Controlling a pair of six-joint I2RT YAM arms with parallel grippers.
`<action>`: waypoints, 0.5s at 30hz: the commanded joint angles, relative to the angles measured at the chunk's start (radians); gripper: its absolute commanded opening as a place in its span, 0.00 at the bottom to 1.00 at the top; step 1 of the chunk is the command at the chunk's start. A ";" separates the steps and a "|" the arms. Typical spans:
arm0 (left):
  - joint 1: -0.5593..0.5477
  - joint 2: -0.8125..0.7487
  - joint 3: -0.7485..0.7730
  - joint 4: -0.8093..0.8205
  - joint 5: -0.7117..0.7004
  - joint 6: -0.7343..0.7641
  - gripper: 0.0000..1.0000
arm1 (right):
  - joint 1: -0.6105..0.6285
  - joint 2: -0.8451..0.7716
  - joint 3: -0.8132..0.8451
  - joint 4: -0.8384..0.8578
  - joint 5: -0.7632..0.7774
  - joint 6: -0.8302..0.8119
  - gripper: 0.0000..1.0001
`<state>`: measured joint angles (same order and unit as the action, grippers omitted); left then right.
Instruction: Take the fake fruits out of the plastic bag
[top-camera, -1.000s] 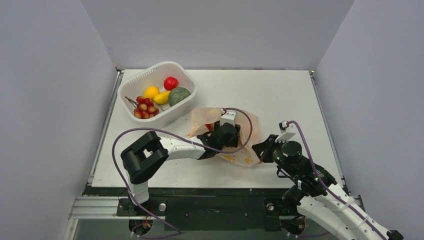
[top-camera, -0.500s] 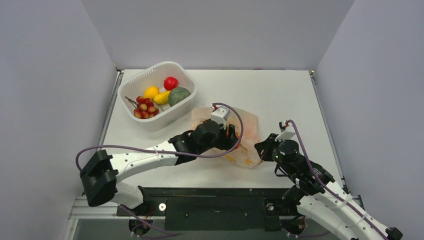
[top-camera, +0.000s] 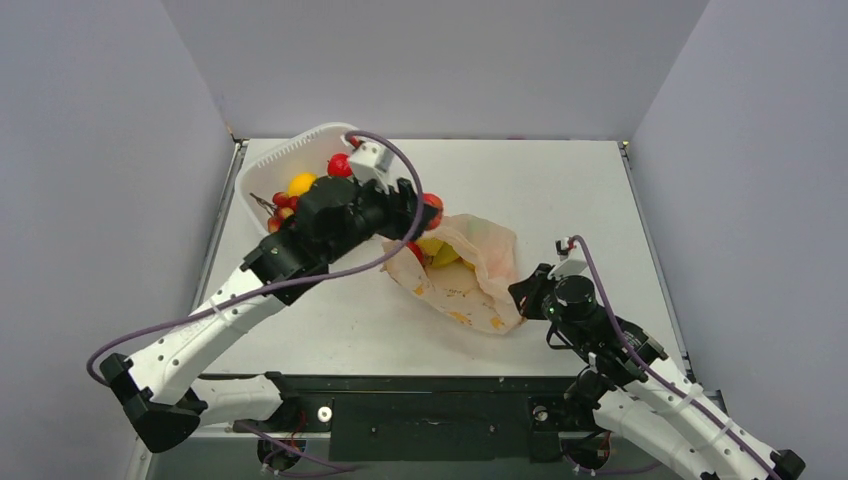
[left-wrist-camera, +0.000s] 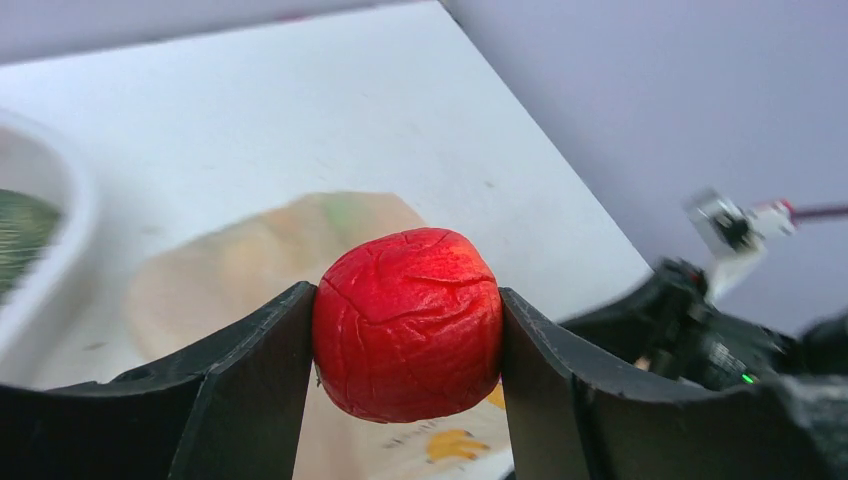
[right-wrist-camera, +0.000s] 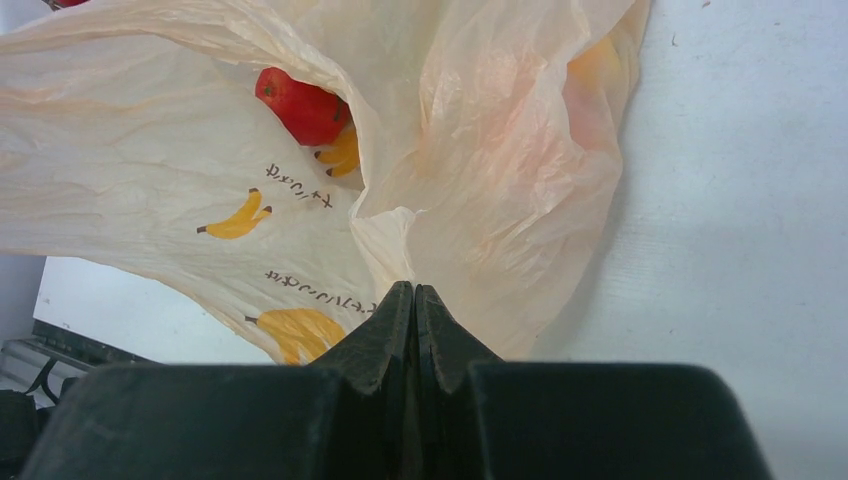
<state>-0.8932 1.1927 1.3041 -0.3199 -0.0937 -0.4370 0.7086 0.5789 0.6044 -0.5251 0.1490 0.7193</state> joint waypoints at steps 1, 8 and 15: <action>0.220 -0.028 0.084 -0.147 0.011 0.108 0.03 | 0.009 0.013 0.056 0.026 0.014 -0.014 0.00; 0.553 0.039 0.101 -0.158 0.008 0.152 0.02 | 0.008 0.043 0.082 0.021 0.024 -0.018 0.00; 0.686 0.154 0.058 -0.002 -0.073 0.139 0.17 | 0.008 0.088 0.104 0.033 0.036 -0.041 0.00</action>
<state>-0.2489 1.3045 1.3769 -0.4557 -0.1291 -0.3126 0.7086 0.6380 0.6525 -0.5251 0.1539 0.7101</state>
